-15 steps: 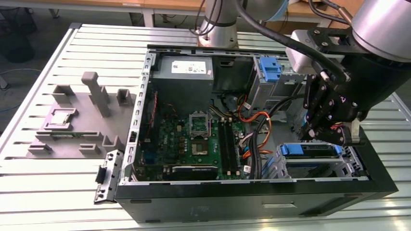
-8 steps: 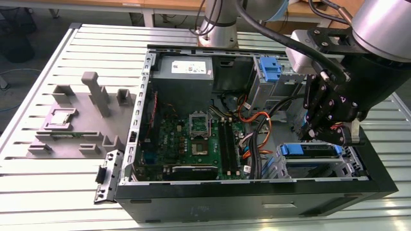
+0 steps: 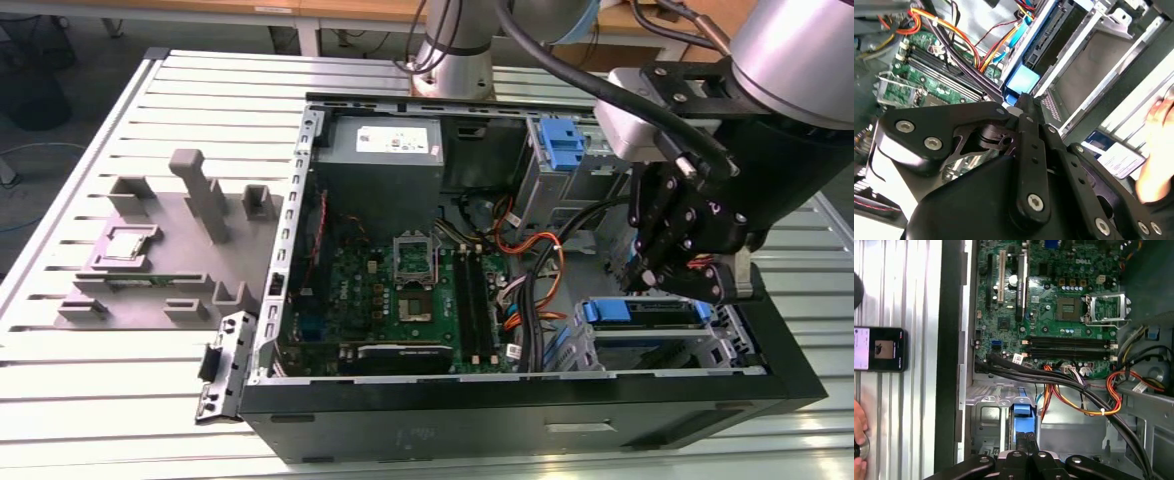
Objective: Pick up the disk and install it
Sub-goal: 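Insert the first disk wire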
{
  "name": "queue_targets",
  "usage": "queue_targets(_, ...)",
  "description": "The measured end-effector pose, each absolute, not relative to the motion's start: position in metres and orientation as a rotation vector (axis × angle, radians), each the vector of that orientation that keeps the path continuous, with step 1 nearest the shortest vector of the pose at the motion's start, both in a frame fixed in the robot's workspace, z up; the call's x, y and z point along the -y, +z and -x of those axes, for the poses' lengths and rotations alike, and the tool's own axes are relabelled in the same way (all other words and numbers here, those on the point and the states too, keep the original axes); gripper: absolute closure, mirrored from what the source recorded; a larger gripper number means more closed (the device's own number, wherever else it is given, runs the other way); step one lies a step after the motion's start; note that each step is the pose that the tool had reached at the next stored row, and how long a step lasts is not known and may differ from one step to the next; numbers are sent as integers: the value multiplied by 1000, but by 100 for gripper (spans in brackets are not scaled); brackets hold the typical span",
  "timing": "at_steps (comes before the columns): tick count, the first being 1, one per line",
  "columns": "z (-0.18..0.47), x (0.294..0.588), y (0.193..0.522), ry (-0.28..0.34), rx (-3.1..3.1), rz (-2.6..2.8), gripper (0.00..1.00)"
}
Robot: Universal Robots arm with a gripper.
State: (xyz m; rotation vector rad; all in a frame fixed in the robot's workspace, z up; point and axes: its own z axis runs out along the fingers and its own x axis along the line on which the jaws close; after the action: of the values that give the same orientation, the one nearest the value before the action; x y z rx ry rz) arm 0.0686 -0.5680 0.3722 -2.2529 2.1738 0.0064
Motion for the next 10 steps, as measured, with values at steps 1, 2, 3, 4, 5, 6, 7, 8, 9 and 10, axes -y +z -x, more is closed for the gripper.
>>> queue_targets(1,-69,568,372,7,-2154,2272,90)
queue_targets(2,-69,568,372,7,-2138,2287,90)
queue_targets(3,-69,568,372,6,-2135,2290,90)
queue_targets(4,-69,568,372,6,-2135,2290,90)
queue_targets(5,-69,568,372,5,-2136,2291,90)
queue_targets(6,-69,568,373,5,-2136,2291,90)
queue_targets(7,-69,568,374,5,-2136,2291,90)
queue_targets(8,-69,568,376,5,-2136,2291,90)
queue_targets(9,-69,568,379,5,-2136,2291,90)
queue_targets(10,-69,568,380,5,-2136,2291,90)
